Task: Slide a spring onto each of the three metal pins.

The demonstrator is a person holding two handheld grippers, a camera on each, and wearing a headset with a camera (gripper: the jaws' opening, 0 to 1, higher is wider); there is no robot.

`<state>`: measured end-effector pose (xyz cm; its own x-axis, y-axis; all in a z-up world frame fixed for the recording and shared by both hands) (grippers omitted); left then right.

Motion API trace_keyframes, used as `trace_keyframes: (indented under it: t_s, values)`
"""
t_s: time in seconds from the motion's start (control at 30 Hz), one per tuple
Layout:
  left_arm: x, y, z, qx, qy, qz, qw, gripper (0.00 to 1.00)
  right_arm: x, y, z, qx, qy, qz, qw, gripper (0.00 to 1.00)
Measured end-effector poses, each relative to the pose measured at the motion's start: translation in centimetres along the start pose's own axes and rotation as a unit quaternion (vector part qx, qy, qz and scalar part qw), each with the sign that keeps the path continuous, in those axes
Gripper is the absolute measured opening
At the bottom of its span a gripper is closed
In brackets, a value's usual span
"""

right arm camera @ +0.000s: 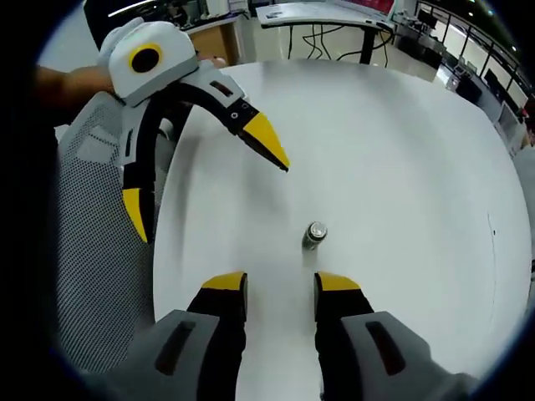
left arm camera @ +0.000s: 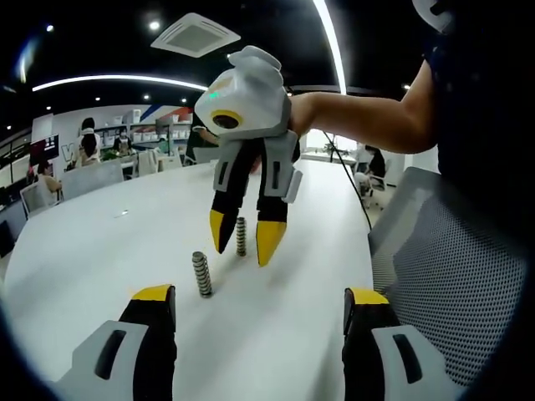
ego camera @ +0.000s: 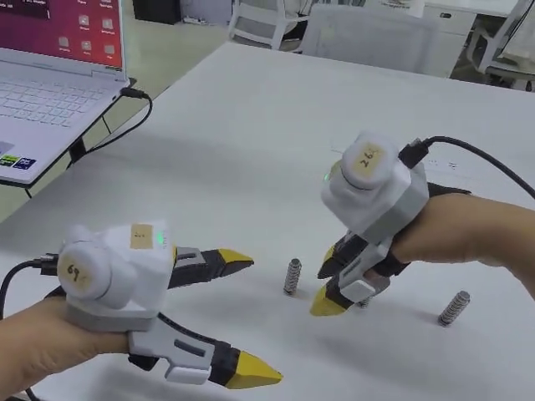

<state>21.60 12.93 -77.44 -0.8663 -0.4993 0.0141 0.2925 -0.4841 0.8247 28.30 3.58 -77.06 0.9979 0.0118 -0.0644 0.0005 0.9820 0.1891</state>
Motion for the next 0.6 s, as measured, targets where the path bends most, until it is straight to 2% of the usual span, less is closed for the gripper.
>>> trace_keyframes:
  t_s: [0.17,0.6]
  values:
    - [-0.1,0.1,-0.1,0.0,-0.001,-0.001,1.0,0.79,-0.8,-0.2,0.3,0.027,0.006,-0.013,0.9995,0.31]
    - [0.2,0.4,-0.4,0.002,-0.005,-0.002,1.0,0.79,-2.6,-1.6,0.8,0.063,0.002,-0.03,0.9976,0.38]
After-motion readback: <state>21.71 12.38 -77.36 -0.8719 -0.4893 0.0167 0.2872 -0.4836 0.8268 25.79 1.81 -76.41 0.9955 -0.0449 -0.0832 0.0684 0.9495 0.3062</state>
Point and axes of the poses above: the centre of the closed fingertips' face, and the gripper's own axes: z roughly backward along the fingers, x roughly to its right, y roughly out of its top, the point moved 5 cm from there along z, roughly backward along the fingers, and after that the axes turned 15 degrees about -x, right-handed, at the moved point
